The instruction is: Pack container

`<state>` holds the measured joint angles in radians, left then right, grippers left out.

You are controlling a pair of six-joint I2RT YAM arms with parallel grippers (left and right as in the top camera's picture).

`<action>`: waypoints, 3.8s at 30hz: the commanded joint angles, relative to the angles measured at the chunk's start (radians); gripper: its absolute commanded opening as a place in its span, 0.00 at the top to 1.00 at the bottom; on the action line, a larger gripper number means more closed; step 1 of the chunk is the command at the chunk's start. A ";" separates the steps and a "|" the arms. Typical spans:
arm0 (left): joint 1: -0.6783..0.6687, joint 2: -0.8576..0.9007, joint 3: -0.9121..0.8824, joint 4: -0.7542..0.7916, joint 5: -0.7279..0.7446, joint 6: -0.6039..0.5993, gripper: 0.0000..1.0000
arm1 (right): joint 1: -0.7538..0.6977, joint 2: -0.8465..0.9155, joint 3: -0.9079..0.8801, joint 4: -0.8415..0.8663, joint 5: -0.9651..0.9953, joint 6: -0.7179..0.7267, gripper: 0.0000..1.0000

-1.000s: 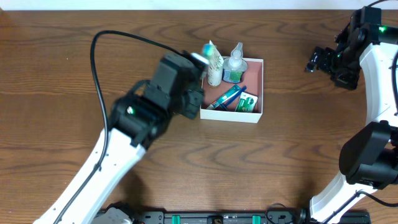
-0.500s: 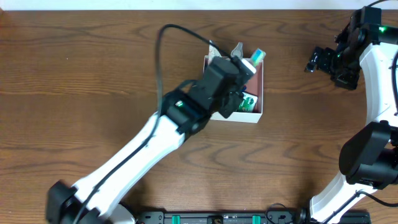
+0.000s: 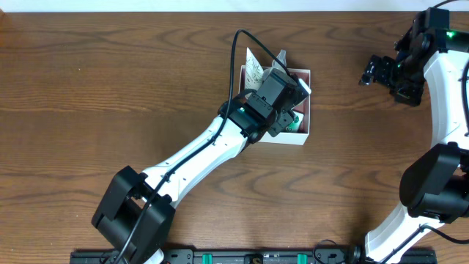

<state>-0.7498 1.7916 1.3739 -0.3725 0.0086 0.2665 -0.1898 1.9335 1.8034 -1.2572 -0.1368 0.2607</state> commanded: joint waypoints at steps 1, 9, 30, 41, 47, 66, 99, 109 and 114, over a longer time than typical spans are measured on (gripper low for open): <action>0.000 -0.005 0.004 0.005 -0.057 0.006 0.48 | -0.006 0.004 0.005 0.000 0.006 0.012 0.01; 0.000 -0.117 0.004 -0.056 -0.077 -0.034 0.13 | -0.006 0.004 0.005 0.000 0.006 0.012 0.01; 0.000 -0.991 0.004 -0.777 -0.291 -0.401 0.02 | -0.006 0.004 0.005 0.000 0.006 0.012 0.01; 0.000 -1.266 0.004 -0.819 -0.290 -0.400 0.02 | -0.006 0.004 0.005 0.000 0.006 0.012 0.01; 0.000 -1.286 0.004 -0.847 -0.290 -0.399 0.02 | -0.006 0.004 0.005 0.000 0.006 0.012 0.01; 0.065 -1.286 0.004 -0.865 -0.289 -0.400 0.02 | -0.006 0.004 0.005 0.000 0.006 0.012 0.01; 0.604 -1.691 -0.858 -0.068 -0.095 -0.410 0.02 | -0.006 0.004 0.005 0.000 0.006 0.012 0.01; 0.661 -1.790 -1.033 0.103 -0.094 -0.411 0.02 | -0.005 0.004 0.005 0.000 0.006 0.012 0.01; 0.662 -1.790 -1.087 0.263 -0.094 -0.411 0.02 | -0.006 0.004 0.005 0.000 0.006 0.012 0.01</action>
<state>-0.0933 0.0109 0.3073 -0.1677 -0.0849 -0.1352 -0.1898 1.9335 1.8034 -1.2572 -0.1364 0.2607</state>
